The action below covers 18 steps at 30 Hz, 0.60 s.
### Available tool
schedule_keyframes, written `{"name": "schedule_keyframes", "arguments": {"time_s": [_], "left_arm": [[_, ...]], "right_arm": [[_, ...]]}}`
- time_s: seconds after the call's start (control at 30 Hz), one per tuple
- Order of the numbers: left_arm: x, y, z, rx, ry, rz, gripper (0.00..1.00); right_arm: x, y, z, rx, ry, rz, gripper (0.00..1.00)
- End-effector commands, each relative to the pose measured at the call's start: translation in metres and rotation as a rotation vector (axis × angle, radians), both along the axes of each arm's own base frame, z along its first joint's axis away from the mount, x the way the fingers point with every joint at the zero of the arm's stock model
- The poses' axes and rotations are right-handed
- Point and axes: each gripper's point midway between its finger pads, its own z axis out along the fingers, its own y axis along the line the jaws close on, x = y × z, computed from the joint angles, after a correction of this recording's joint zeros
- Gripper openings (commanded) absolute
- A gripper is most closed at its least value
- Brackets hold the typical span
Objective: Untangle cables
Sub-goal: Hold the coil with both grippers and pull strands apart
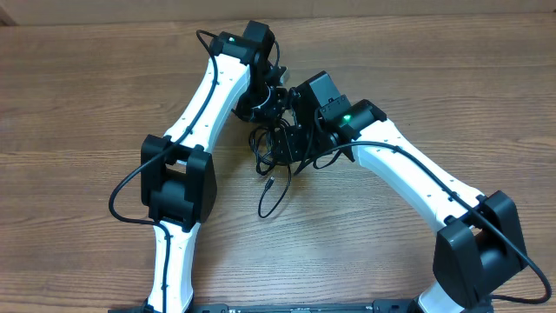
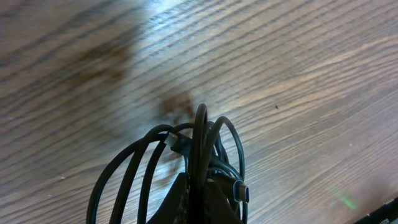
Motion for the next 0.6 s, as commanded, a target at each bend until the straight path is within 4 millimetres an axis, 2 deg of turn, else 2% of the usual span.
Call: {"name": "schedule_keyframes", "arguments": {"time_s": [0.0,0.27,0.57], "left_arm": [[-0.002,-0.004,-0.003,-0.022,0.023,0.009,0.04],[-0.004,-0.006,-0.002,-0.036,0.032,0.007,0.04],[-0.004,-0.006,-0.002,-0.037,0.032,0.008,0.04]], "right_arm": [[0.000,0.005,0.005,0.013,-0.009,0.012,0.41],[-0.004,0.003,0.002,0.000,0.014,0.012,0.29],[-0.013,-0.003,-0.002,-0.026,0.055,0.012,0.28]]}}
